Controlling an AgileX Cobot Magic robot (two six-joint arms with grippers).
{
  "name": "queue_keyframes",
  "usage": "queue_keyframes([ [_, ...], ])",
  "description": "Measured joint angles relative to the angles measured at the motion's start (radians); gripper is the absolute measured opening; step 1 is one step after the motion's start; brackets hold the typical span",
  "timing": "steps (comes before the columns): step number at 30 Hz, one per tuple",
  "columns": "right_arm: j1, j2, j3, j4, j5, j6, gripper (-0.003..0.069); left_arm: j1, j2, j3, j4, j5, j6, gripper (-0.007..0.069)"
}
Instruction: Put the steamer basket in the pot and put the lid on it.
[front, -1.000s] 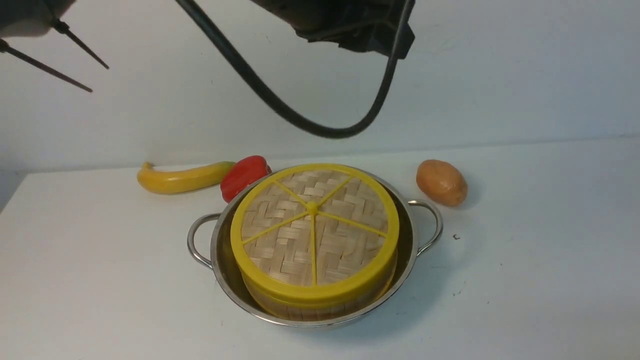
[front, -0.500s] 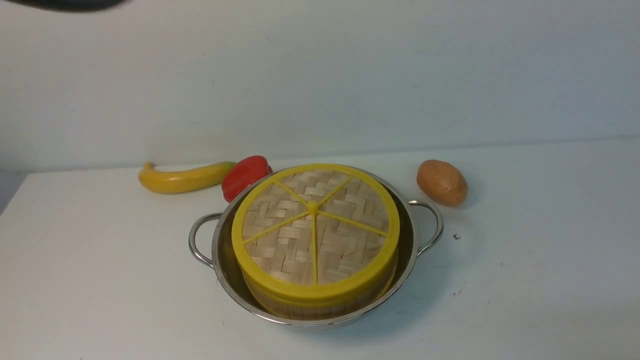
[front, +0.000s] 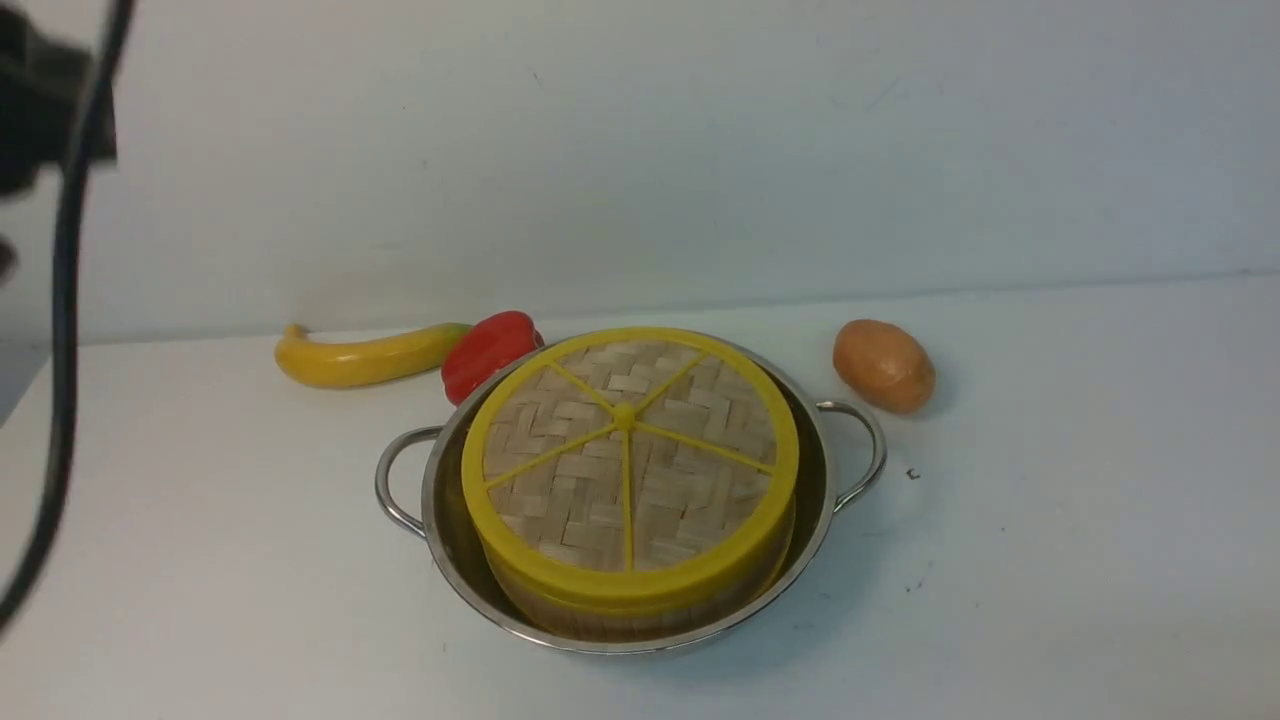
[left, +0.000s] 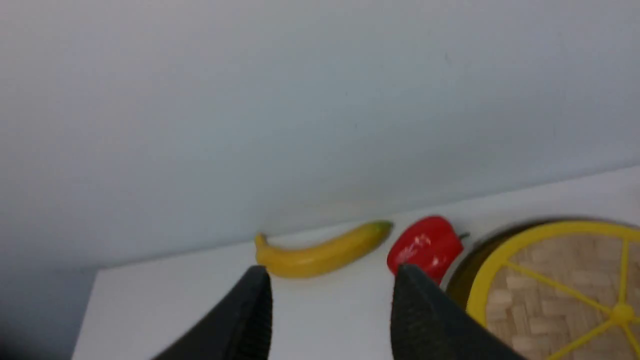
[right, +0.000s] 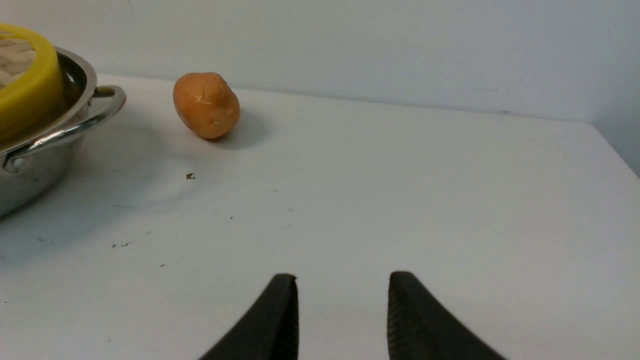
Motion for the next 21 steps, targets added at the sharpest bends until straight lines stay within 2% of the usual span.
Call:
queue_keyframes([
  [1, 0.0, 0.0, 0.0, 0.0, 0.0, 0.0, 0.0241, 0.02, -0.061, 0.108, -0.001, -0.035, -0.031, 0.0311],
  [6, 0.0, 0.0, 0.0, 0.0, 0.0, 0.0, 0.0241, 0.064, -0.291, 0.378, 0.0, -0.094, -0.091, 0.0311],
  [9, 0.0, 0.0, 0.0, 0.0, 0.0, 0.0, 0.0241, 0.074, -0.432, 0.477, -0.001, -0.094, -0.1, 0.0311],
  [16, 0.0, 0.0, 0.0, 0.0, 0.0, 0.0, 0.0241, 0.12, -0.709, 0.605, -0.001, -0.049, -0.117, 0.0311],
  [21, 0.0, 0.0, 0.0, 0.0, 0.0, 0.0, 0.0241, 0.134, -0.789, 0.659, -0.001, -0.012, -0.123, 0.0311],
])
